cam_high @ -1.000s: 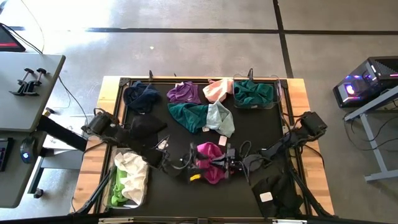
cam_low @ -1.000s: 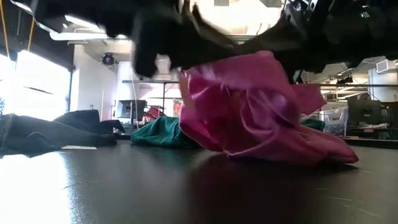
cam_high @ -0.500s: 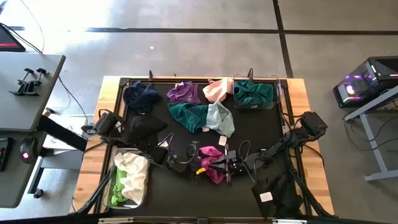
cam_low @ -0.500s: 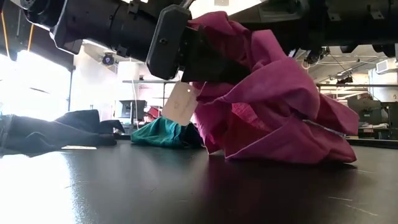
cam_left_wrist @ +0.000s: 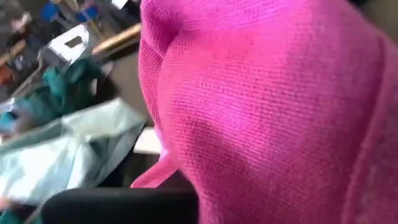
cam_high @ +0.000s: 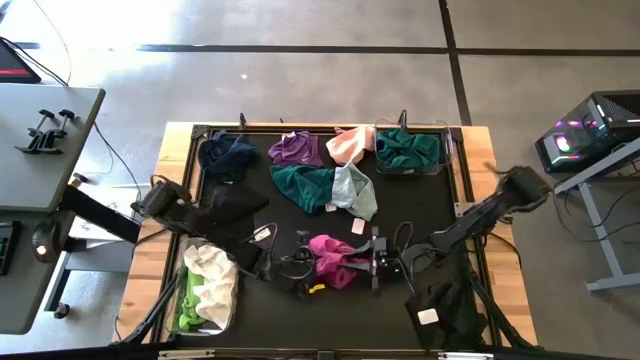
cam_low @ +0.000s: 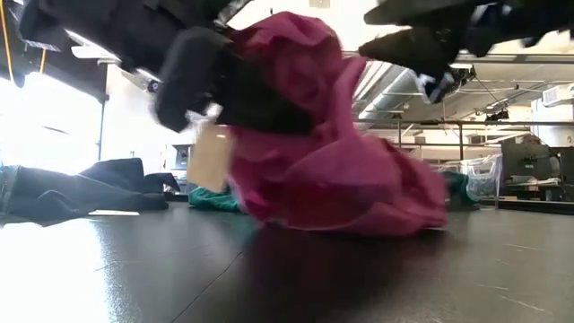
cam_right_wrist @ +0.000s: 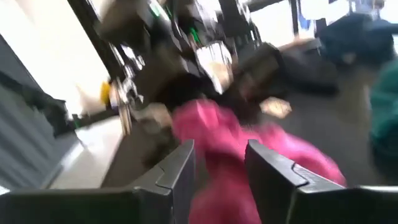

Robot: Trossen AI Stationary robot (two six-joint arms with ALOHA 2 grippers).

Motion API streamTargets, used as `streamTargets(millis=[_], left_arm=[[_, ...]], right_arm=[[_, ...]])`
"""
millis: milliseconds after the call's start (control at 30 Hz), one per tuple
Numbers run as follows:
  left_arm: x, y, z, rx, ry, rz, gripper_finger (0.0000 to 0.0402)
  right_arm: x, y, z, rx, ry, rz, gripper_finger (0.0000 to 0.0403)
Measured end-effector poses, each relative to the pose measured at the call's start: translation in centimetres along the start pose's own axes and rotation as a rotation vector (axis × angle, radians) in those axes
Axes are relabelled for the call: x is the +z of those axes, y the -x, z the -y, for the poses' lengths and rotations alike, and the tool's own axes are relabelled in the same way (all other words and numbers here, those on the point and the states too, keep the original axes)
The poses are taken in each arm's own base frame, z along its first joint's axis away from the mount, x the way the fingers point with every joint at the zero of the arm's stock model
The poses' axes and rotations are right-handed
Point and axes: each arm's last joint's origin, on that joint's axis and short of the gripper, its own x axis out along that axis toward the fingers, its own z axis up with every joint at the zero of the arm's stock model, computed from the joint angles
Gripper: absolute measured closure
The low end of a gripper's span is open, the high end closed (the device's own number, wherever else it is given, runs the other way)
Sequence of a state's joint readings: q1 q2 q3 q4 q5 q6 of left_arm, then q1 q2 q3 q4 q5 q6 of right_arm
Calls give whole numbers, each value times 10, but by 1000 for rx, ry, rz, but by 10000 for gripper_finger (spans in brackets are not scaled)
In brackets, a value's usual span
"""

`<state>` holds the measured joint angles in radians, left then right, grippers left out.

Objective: Sort towels by color in basket
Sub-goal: Put the pink towel into the bottom transparent bin

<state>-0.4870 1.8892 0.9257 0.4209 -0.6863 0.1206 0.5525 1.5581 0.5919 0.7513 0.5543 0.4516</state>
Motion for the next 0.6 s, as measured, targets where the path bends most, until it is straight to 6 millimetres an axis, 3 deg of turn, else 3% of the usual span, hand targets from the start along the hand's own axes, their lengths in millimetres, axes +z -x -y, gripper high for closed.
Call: streamTargets(millis=[133,267,467,600], left_arm=[[-2,13,-12,8,41,-121,397],[-6,13,-26,44,93,-199,385],[-6,7,-40,-11,143,-219,335],[6,21,-53,-79,185,-213,292]], right_arm=[[-2,15,5,-138,-9,-94,265],[-13,18,9,-281,-54,-82,265],[-37,9,14,-330,-103,-125,265],[-49,4,17,-339,-104,-149,265]])
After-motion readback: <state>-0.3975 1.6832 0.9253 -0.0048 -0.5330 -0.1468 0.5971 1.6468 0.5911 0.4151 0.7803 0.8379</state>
